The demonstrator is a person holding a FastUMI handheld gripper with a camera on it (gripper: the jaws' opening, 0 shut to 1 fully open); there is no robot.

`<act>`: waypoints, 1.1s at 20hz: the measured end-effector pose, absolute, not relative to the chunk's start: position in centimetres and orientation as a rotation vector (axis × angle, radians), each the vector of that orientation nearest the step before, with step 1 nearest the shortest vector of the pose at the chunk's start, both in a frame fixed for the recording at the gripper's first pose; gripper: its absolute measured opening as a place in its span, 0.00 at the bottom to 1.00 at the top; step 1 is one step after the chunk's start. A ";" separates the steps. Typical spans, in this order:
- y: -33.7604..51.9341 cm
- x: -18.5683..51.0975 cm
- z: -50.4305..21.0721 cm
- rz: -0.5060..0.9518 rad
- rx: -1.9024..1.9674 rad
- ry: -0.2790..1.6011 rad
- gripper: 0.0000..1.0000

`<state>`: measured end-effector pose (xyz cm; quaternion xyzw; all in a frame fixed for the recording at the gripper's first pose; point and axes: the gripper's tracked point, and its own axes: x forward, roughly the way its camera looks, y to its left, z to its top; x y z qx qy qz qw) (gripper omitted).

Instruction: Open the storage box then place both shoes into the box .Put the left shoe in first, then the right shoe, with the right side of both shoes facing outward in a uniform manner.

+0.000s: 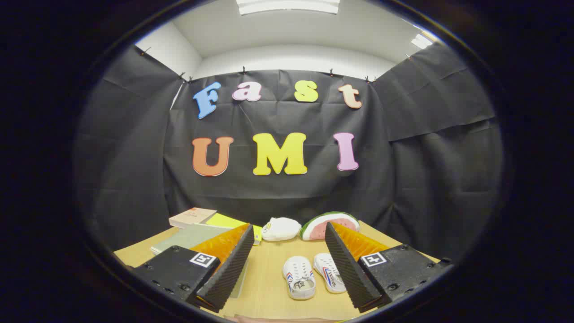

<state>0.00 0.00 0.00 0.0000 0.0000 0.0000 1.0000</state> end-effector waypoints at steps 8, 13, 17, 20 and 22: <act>1.0 -0.7 -0.1 0.028 -0.032 -0.004 1.00; -0.2 -1.0 0.7 0.005 -0.041 -0.044 1.00; 0.0 -1.4 1.2 0.024 -0.045 -0.057 1.00; 0.5 -0.9 0.7 0.068 -0.039 -0.036 1.00; 0.2 0.0 -0.3 0.069 -0.051 0.023 1.00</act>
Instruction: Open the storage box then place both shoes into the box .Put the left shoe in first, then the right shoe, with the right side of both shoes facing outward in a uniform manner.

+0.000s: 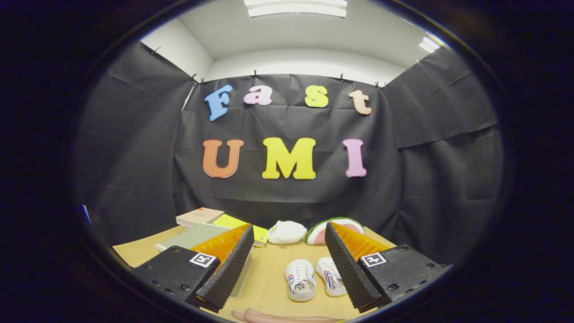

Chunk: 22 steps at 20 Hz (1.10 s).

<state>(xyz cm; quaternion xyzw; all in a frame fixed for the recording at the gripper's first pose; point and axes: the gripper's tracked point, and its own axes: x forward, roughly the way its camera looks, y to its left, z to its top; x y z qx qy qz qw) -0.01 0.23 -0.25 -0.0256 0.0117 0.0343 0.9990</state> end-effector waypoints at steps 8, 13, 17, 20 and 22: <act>2.1 4.2 -2.2 0.244 0.049 0.202 1.00; 4.7 7.9 -4.5 0.460 0.243 0.424 1.00; 6.0 11.5 -8.4 0.555 0.342 0.650 1.00; 8.3 13.3 -9.2 0.697 0.426 0.695 1.00; 8.8 14.8 -10.3 0.737 0.468 0.736 1.00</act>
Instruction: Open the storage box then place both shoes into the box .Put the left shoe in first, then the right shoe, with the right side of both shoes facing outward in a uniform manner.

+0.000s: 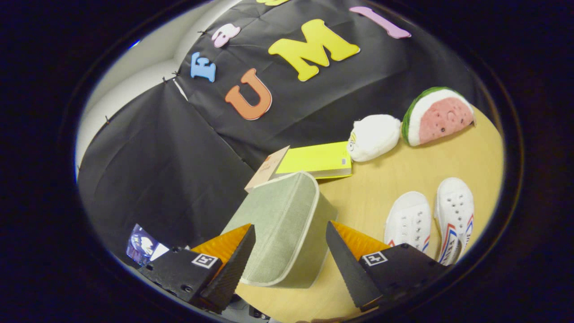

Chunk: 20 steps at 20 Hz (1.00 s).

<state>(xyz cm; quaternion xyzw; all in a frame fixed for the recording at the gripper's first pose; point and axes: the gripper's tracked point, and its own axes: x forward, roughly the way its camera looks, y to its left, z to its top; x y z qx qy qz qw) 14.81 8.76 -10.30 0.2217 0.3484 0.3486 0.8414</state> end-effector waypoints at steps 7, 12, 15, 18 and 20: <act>12.5 17.8 -10.8 0.993 0.710 0.858 1.00; 12.3 19.0 -12.5 1.015 0.846 0.942 1.00; 13.3 18.8 -13.4 1.060 0.885 1.015 0.97; 13.9 18.2 -13.4 1.106 0.914 1.075 0.81; 13.2 18.3 -13.5 1.097 0.891 1.076 0.69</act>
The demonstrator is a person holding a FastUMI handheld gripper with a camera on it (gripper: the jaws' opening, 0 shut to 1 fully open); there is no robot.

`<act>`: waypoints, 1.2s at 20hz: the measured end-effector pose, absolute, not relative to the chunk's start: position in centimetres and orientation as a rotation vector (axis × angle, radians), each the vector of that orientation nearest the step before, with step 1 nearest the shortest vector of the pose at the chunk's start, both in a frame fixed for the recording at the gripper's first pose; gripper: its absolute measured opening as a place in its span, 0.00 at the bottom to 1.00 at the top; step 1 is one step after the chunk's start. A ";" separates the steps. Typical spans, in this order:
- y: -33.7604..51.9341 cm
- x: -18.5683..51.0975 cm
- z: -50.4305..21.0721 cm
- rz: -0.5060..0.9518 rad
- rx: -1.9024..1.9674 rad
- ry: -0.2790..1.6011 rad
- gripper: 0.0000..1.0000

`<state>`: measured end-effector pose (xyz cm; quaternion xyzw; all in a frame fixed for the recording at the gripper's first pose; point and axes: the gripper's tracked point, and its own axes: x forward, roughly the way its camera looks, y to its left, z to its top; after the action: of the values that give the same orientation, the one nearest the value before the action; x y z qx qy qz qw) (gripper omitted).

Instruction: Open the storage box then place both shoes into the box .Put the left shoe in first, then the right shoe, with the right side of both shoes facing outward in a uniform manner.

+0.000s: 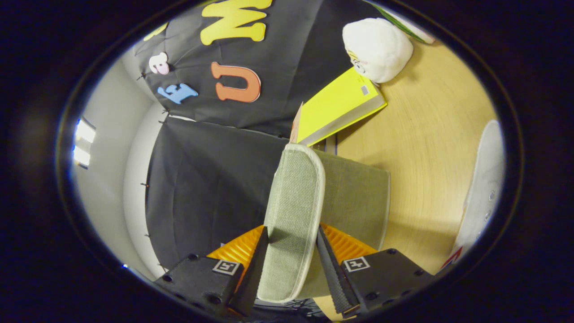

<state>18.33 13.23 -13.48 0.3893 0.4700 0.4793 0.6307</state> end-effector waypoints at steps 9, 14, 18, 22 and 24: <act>11.8 17.7 -9.9 1.123 0.930 1.055 0.13; 12.5 16.7 -5.4 1.122 0.909 1.002 0.06; 15.0 15.2 -0.6 1.140 0.870 0.949 0.06; 19.8 13.6 3.2 1.178 0.826 0.902 0.05; 22.6 13.1 4.3 1.188 0.814 0.895 0.06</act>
<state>13.11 22.64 4.35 0.3599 0.3956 0.5254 0.6617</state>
